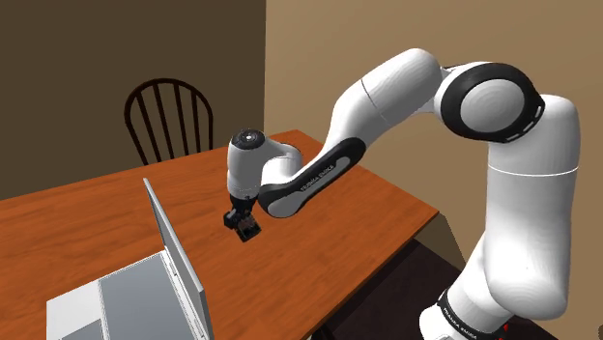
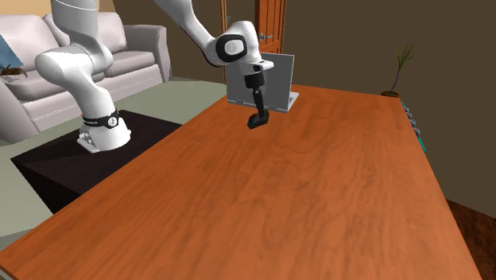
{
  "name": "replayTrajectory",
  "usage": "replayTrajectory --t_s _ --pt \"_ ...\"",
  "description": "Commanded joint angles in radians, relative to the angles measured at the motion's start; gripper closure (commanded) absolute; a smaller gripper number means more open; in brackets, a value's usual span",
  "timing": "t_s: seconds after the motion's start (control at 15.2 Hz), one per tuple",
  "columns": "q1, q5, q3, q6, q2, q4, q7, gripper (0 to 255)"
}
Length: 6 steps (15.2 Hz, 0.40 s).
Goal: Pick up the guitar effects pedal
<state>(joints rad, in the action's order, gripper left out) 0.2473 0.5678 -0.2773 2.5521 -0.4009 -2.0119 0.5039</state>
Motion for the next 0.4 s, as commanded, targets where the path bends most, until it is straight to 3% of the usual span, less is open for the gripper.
replayTrajectory --t_s 0.0,0.33 --pt "-0.008 -0.019 -0.01 -0.019 0.021 0.0 -0.018 255" --pt "-0.017 -0.046 -0.024 -0.048 0.05 0.003 -0.042 255"
